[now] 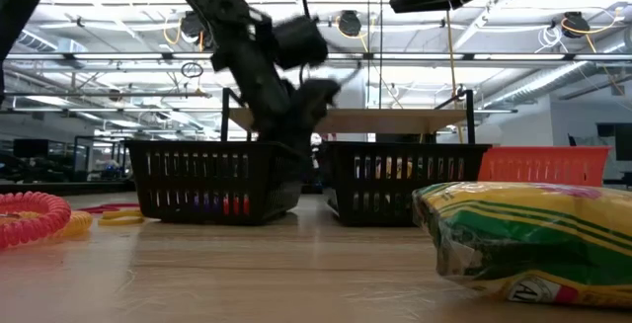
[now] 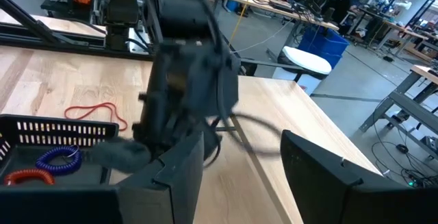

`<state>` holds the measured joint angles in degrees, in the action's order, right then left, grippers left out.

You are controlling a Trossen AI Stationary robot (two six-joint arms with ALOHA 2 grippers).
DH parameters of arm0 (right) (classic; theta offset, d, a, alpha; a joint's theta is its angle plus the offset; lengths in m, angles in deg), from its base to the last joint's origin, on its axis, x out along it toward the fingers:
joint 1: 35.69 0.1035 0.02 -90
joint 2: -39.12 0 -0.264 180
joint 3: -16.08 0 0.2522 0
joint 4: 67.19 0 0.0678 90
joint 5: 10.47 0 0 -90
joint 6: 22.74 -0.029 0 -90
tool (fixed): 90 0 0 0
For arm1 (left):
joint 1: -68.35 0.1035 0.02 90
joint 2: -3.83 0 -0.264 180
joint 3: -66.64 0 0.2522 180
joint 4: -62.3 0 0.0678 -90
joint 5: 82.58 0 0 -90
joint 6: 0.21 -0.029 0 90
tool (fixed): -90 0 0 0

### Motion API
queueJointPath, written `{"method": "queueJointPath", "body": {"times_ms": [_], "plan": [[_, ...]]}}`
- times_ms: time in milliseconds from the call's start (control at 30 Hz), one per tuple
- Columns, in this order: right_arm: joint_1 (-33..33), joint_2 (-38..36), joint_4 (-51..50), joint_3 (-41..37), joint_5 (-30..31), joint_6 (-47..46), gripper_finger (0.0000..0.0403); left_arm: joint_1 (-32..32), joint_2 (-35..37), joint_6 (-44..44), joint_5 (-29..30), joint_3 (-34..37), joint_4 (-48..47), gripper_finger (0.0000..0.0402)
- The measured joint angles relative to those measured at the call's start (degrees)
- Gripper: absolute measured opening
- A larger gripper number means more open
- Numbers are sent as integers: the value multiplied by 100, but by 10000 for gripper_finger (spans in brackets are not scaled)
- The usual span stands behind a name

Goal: Pick & Place Office Desk Supplies
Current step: Put the blue spring rubber band into the left black basket

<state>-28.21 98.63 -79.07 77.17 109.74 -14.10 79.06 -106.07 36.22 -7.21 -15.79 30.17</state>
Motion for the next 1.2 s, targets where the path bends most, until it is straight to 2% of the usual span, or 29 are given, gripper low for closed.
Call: {"method": "queueJointPath", "body": {"times_ms": [367,600,900,1033,1200], "plan": [[1,0,0,0,-2,-33,183,-288,1045,-16,476,-13,-14,0],[9,0,-45,0,-19,-181,183,-896,1692,-273,860,-13,75,0],[16,0,-575,0,-29,-748,183,-1998,2384,-1239,2389,-17,44,0],[77,1,-871,0,-230,-1054,183,-2527,2529,-1642,3113,-17,-4,0],[353,3,-695,-163,-345,-1292,183,-3099,2528,-1880,3842,-20,-302,0]]}}
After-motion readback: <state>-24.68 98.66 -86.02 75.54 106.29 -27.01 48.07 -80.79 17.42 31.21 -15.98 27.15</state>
